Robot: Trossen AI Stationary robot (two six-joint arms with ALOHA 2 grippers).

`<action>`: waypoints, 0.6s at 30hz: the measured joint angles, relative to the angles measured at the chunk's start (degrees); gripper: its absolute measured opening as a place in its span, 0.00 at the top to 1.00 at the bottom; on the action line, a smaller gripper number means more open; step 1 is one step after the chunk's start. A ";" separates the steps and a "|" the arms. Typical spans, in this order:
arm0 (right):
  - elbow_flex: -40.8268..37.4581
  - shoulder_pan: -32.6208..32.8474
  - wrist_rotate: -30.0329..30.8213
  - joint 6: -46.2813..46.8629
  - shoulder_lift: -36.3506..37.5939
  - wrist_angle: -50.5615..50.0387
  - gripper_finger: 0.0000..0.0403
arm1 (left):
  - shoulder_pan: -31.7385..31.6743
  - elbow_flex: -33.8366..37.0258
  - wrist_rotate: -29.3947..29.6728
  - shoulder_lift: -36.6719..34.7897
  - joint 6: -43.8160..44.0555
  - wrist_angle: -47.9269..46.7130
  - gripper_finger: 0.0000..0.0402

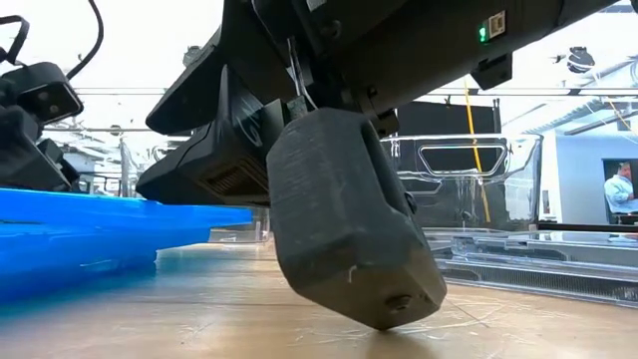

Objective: Pick & place jewel cases by type
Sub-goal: Put the blue CD case into the left transparent bin

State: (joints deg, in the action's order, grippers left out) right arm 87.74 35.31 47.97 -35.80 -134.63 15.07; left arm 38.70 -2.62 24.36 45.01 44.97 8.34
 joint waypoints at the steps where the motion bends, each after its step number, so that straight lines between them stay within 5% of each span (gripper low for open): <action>1: 0.00 0.00 0.00 -0.15 0.01 0.39 0.53 | 0.00 -0.83 0.20 1.66 -0.74 -0.06 0.94; 8: -0.07 0.41 -0.17 -3.88 0.00 4.35 0.53 | 0.00 -9.12 -0.27 11.13 -8.51 -2.86 0.98; 18: -0.07 2.02 2.55 -10.33 -0.15 6.34 0.53 | -0.04 -19.94 -0.46 19.46 -4.88 -20.73 0.98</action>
State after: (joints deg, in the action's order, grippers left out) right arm 87.68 37.33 50.52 -46.13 -134.78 21.41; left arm 38.65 -22.56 23.90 64.47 40.09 -12.39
